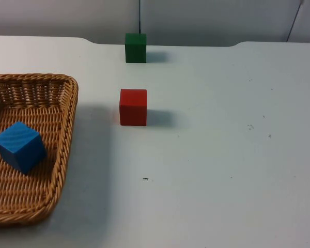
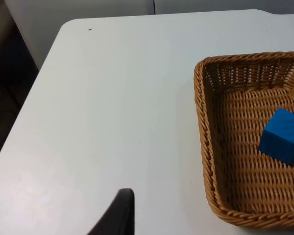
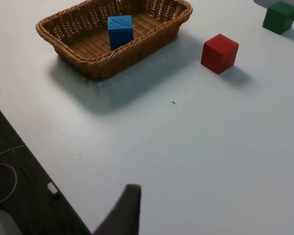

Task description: Pick up the basket with the left hand and place the blue cube into the basket with the right hand.

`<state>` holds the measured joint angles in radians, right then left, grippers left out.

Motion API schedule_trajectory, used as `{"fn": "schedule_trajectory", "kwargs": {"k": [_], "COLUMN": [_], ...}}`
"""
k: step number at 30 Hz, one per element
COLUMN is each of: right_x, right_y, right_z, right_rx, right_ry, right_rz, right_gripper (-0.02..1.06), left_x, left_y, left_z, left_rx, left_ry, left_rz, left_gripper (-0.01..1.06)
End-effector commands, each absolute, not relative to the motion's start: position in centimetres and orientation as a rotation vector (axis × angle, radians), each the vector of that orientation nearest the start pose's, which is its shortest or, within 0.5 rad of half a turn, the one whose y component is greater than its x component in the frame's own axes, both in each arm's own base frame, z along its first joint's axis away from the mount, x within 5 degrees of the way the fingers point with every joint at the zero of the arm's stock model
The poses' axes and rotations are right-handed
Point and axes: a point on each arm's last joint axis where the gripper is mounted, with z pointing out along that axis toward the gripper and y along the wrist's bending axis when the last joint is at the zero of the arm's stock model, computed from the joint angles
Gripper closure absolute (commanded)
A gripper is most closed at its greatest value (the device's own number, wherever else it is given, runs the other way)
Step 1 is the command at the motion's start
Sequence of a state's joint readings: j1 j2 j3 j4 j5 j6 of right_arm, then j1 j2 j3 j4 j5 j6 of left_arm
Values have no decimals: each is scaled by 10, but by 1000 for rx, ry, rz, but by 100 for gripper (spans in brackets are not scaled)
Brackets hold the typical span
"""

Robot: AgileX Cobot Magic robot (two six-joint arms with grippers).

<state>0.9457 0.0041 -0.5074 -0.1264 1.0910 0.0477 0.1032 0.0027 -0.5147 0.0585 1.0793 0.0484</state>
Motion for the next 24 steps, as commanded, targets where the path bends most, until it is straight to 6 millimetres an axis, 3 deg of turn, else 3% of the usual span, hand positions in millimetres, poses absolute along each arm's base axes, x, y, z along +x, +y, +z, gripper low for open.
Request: {"fn": "schedule_trajectory", "kwargs": {"k": [1,24], "right_x": [4,3], "right_y": [-11,-10], "right_z": [278,278], "right_rx": [-905,-943], "right_ry": [1872,1858], "right_rz": [464,473], "right_gripper": [0,0], "left_x": [-7,-7], "left_y": [3,3], "left_z": [279,279], "left_rx": [-55,-55], "left_ry": [2051,2051], "left_rz": [147,147], "left_gripper": [0,0]}}
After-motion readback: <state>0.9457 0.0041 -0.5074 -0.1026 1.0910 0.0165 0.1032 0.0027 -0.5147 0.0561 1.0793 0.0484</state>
